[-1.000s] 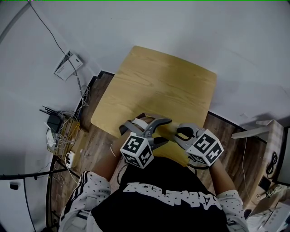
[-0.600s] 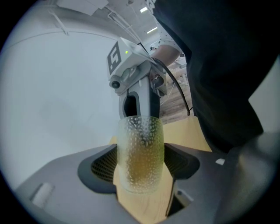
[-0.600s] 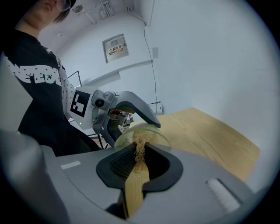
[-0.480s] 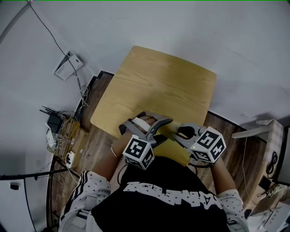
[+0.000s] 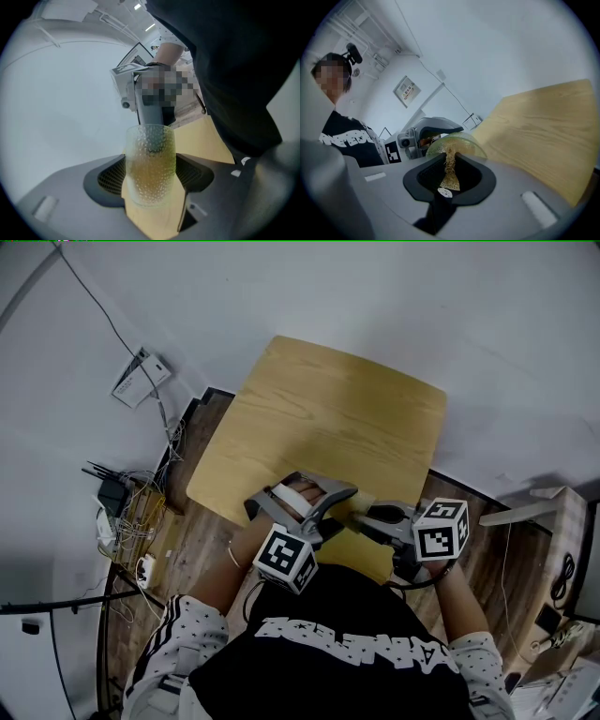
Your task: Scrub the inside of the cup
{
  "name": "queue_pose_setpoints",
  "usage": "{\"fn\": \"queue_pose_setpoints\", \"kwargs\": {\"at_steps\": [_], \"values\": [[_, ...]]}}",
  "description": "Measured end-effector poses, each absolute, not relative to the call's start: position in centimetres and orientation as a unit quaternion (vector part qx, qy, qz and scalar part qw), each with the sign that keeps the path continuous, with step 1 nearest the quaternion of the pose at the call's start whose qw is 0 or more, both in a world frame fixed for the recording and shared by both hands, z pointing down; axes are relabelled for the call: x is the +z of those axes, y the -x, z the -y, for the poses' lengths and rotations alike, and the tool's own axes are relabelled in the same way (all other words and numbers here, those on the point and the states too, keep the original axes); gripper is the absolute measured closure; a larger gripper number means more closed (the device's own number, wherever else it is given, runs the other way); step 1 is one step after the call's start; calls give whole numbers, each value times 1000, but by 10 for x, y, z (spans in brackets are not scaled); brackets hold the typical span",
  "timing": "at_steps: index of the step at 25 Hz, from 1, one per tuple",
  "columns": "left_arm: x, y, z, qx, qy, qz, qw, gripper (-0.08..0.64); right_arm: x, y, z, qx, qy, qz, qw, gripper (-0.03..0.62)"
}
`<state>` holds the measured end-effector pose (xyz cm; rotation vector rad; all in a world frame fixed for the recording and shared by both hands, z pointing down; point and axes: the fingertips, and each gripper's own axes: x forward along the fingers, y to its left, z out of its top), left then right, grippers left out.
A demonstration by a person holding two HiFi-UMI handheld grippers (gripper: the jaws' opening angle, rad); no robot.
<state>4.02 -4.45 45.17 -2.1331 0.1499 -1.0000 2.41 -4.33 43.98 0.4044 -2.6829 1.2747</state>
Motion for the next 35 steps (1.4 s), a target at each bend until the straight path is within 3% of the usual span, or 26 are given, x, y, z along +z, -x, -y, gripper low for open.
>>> {"fn": "queue_pose_setpoints", "kwargs": {"at_steps": [6,10,16,24,35], "values": [[454,-40,41,-394,834,-49,383,227,439,-24,41,470,-110,875,36,525],[454,-40,43,-393,838,-53,375,229,440,-24,43,445,-132,885,50,525],[451,-41,44,-385,852,-60,349,229,439,-25,44,368,-166,908,107,525],[445,-40,44,-369,868,-80,323,230,435,-22,40,152,-197,934,254,525],[445,-35,41,-363,877,-105,298,230,432,-19,37,78,-182,932,303,523]]}}
